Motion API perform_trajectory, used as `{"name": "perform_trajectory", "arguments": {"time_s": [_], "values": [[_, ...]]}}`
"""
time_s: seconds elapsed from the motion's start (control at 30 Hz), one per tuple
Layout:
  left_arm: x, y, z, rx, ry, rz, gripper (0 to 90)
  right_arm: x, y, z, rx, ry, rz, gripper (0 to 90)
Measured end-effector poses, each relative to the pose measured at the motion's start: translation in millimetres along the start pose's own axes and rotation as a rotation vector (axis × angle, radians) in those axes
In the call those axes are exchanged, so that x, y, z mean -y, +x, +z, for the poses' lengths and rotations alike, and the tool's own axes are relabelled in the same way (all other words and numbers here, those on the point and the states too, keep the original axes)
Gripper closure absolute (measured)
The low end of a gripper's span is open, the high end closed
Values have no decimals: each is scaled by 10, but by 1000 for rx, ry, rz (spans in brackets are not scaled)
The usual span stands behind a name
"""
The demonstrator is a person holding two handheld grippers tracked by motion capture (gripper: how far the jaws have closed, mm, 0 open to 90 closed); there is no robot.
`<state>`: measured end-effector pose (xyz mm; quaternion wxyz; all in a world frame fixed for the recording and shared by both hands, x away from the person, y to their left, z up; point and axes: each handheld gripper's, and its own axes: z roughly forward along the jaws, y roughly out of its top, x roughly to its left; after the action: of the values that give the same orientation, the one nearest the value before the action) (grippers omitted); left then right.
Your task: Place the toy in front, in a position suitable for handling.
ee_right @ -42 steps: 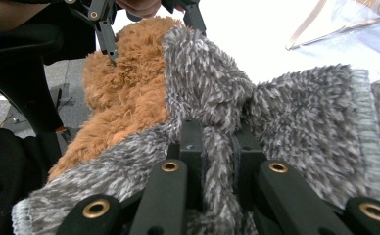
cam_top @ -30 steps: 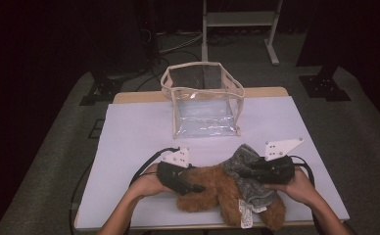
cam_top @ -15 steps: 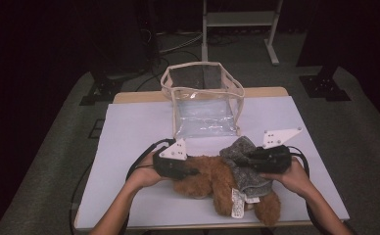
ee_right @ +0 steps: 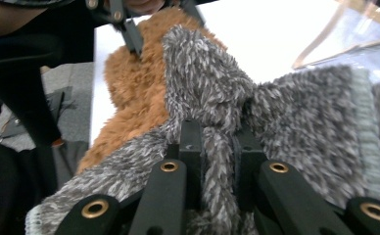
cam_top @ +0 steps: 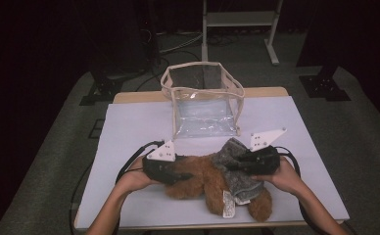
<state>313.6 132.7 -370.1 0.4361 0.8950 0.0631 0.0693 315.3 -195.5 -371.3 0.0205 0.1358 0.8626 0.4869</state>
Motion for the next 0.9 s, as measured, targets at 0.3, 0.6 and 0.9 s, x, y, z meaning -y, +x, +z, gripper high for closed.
{"name": "perform_trajectory", "arguments": {"time_s": [0.3, 0.6, 0.9], "values": [[68, -82, -11, 44, 22, -33, 315, 115, 273, -30, -35, 2, -41, 790], [260, -205, -23, 31, 17, -60, 373, -72, 272, 171, -38, 36, -123, 791], [261, -219, 8, 37, -24, -44, 388, 81, 272, -21, -13, 15, -116, 790]]}}
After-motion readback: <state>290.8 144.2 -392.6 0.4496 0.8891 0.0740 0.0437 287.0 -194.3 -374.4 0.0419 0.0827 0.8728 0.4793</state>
